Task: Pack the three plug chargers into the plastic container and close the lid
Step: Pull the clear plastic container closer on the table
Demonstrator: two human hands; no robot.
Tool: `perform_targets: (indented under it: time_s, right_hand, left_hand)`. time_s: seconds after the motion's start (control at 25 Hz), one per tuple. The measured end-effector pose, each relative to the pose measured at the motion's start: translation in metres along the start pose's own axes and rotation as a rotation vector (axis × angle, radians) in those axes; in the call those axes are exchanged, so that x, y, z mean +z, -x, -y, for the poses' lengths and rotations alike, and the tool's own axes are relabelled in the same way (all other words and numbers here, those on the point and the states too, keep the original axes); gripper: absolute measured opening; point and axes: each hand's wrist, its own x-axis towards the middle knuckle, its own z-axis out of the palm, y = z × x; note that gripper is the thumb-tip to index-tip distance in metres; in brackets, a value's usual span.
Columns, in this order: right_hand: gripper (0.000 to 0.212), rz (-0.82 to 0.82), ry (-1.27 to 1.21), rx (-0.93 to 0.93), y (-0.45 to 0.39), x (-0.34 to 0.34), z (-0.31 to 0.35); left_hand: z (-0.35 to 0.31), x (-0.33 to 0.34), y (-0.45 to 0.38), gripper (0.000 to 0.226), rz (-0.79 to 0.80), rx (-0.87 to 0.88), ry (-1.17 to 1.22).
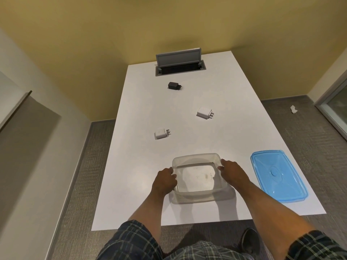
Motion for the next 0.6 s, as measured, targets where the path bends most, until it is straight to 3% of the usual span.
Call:
perform_targets:
  time_s: [0.44,0.6]
  right_hand:
    - [0.023,0.009,0.030,0.016,0.0040,-0.0044,0.0040]
    - [0.037,0.020,0.029,0.025,0.0068,-0.0089,0.0043]
  left_hand:
    - [0.0008,-0.0053,0.0020,0.029,0.018,-0.007,0.021]
    - [0.0045,-0.0094,-0.0020,0.033,0.014,-0.018,0.033]
